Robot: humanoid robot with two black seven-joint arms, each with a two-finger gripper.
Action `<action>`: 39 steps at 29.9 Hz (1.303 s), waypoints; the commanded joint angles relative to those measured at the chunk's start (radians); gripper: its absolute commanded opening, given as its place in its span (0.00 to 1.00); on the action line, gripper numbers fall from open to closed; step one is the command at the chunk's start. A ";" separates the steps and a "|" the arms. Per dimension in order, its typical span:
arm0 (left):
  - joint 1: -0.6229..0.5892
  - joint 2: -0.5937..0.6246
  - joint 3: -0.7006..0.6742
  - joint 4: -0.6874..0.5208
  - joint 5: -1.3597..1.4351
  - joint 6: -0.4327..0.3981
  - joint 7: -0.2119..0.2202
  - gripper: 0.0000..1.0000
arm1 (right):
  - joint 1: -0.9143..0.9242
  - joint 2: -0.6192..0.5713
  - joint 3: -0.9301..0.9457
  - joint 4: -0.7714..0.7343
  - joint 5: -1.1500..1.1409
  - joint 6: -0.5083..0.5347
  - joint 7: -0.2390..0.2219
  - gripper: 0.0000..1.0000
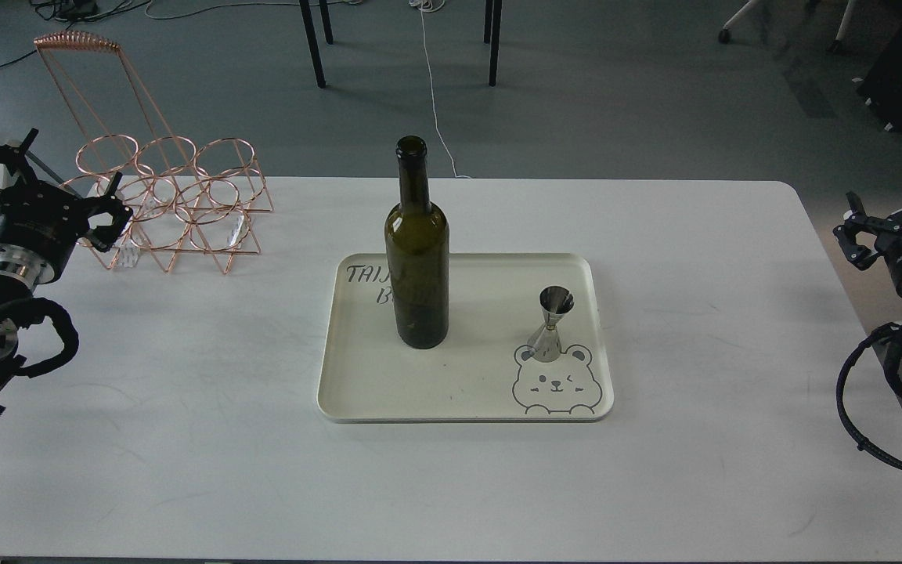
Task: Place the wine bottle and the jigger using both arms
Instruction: 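Move the right gripper toward the silver jigger on the tray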
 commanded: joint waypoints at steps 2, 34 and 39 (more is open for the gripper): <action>0.001 0.000 0.003 0.000 0.003 0.000 0.001 0.98 | 0.004 0.026 -0.001 0.001 0.000 0.000 0.001 0.99; -0.019 0.008 -0.003 -0.004 0.006 0.000 -0.003 0.98 | 0.001 -0.395 -0.027 0.835 -0.995 -0.223 0.067 0.99; -0.033 0.008 -0.001 -0.004 0.006 0.000 0.004 0.98 | -0.017 -0.392 -0.073 0.927 -1.386 -0.366 0.066 0.99</action>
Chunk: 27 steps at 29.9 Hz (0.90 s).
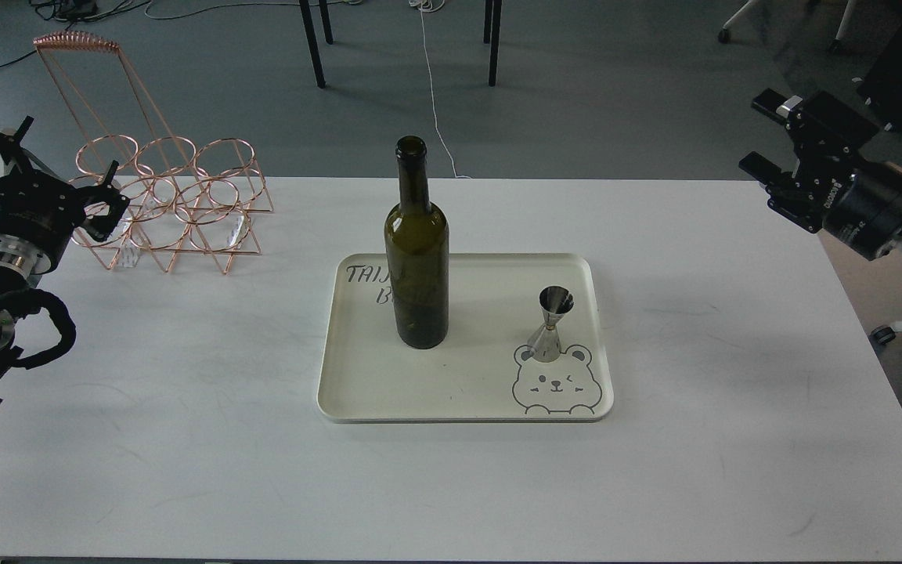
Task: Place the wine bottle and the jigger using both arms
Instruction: 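Move the right gripper toward the silver jigger on the tray, then grasp the silver jigger with the right gripper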
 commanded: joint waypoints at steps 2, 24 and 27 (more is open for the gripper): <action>-0.010 -0.001 0.003 0.000 0.002 0.000 0.008 0.98 | -0.011 0.008 -0.070 0.050 -0.324 -0.134 0.004 0.99; -0.016 -0.003 0.008 -0.008 0.021 0.000 -0.006 0.98 | -0.003 0.252 -0.375 -0.141 -0.785 -0.431 0.047 0.94; -0.016 0.000 0.008 -0.008 0.021 0.000 -0.006 0.98 | 0.011 0.298 -0.380 -0.183 -0.785 -0.431 0.047 0.93</action>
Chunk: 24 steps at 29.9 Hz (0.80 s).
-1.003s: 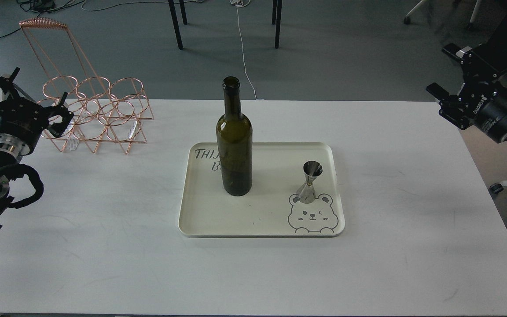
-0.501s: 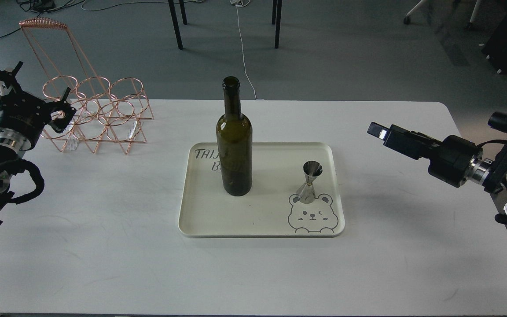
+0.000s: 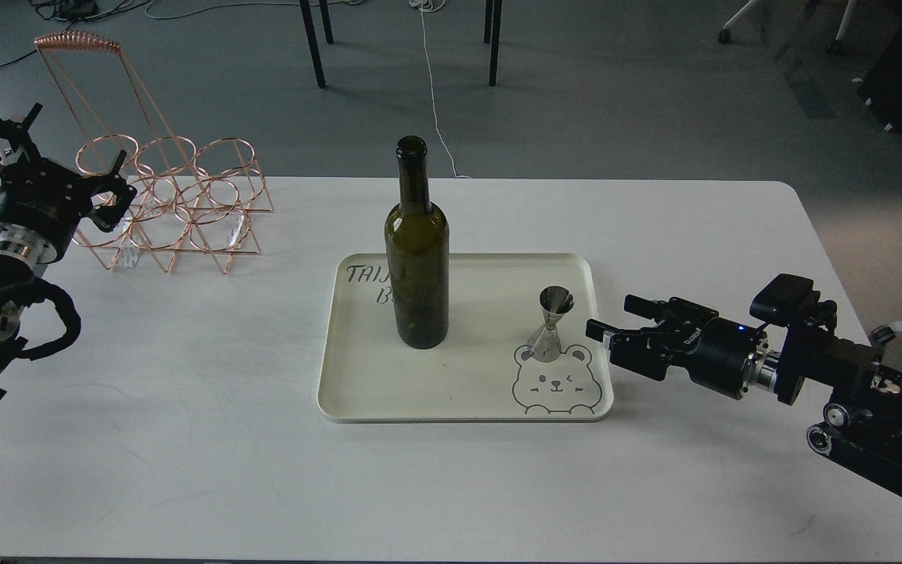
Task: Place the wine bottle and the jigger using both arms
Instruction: 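Grasp the silver jigger with the right gripper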
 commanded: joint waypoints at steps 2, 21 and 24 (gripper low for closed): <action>0.002 0.005 -0.002 0.001 0.000 0.000 0.000 0.98 | 0.012 0.067 -0.012 -0.048 -0.002 -0.002 0.000 0.90; -0.020 0.009 -0.006 0.010 -0.002 0.000 0.001 0.98 | 0.080 0.198 -0.074 -0.137 -0.002 -0.002 0.000 0.58; -0.021 0.009 -0.008 0.010 -0.002 0.000 0.001 0.98 | 0.081 0.196 -0.075 -0.137 -0.002 0.000 0.000 0.52</action>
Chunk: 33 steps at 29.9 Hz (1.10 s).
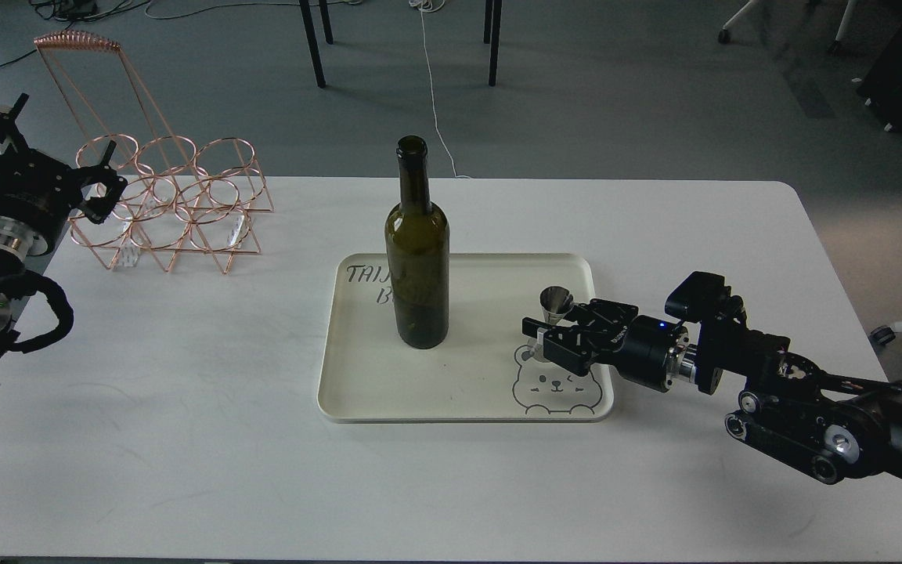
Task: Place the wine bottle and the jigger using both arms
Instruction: 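Grasp the silver jigger with the right gripper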
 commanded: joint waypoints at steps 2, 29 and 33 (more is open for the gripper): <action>-0.004 0.001 -0.002 0.000 0.000 0.000 0.002 0.98 | 0.001 -0.004 -0.001 0.000 0.000 0.000 0.000 0.47; -0.038 0.001 0.006 0.003 0.000 0.000 -0.002 0.98 | 0.004 0.004 -0.001 -0.028 0.000 0.000 0.000 0.11; -0.038 0.002 0.004 0.002 0.000 0.000 -0.002 0.98 | 0.005 0.004 0.000 -0.022 -0.002 -0.002 0.000 0.07</action>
